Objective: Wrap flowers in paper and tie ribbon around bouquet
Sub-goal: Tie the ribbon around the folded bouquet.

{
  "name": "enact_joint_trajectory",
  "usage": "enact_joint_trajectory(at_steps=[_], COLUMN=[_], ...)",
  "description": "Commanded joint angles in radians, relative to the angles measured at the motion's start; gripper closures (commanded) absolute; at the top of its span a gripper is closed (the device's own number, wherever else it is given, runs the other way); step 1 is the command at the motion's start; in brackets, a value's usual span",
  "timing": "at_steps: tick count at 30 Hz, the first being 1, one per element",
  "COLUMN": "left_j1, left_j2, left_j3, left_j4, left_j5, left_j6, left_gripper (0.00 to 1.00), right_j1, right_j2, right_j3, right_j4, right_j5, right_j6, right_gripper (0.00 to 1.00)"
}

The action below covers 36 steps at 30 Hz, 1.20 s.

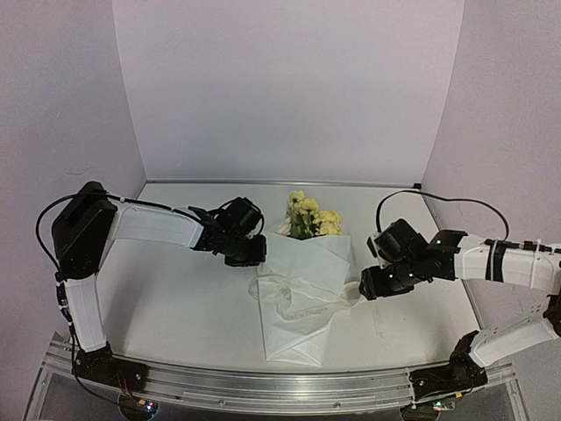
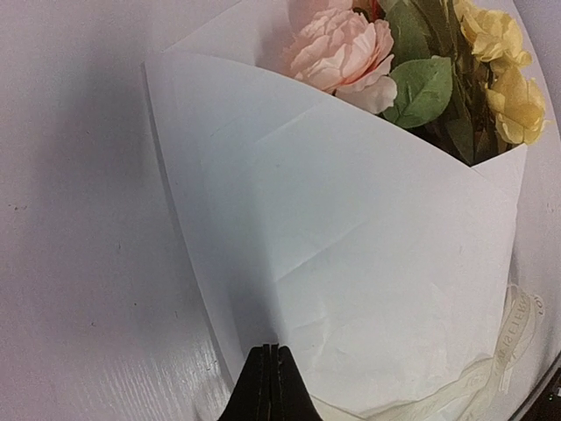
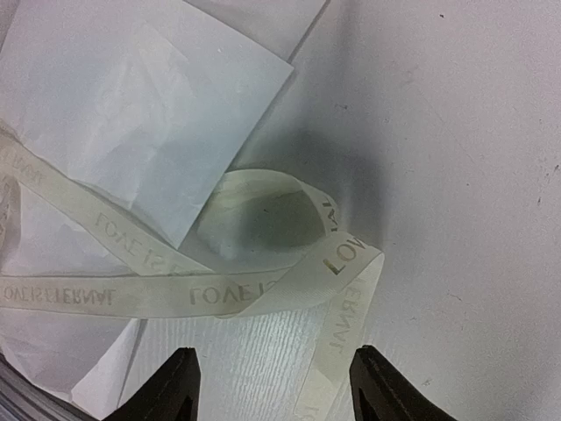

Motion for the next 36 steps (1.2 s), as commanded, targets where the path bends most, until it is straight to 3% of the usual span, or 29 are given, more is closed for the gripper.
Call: enact_joint_trajectory(at_steps=[1, 19, 36], left_j1=[-0.002, 0.038, 0.227], left_j2=[-0.082, -0.174, -0.346], left_j3=[0.020, 0.005, -0.153], left_j4=[-0.014, -0.036, -0.054], left_j5=[-0.051, -0.107, -0.142], left_j6=[0.040, 0.082, 0.076], left_gripper=[1.00, 1.00, 1.00], right_j1=[-0.035, -0.122, -0.134], right_j2=[-0.038, 0.079, 0.220], right_j3=[-0.057, -0.153, -0.102], right_j4=[-0.007, 0.081, 0.131], right_j5=[0.016, -0.065, -0.052], right_j6=[0.013, 0.039, 0.035], right_gripper=[0.39, 0.43, 0.49])
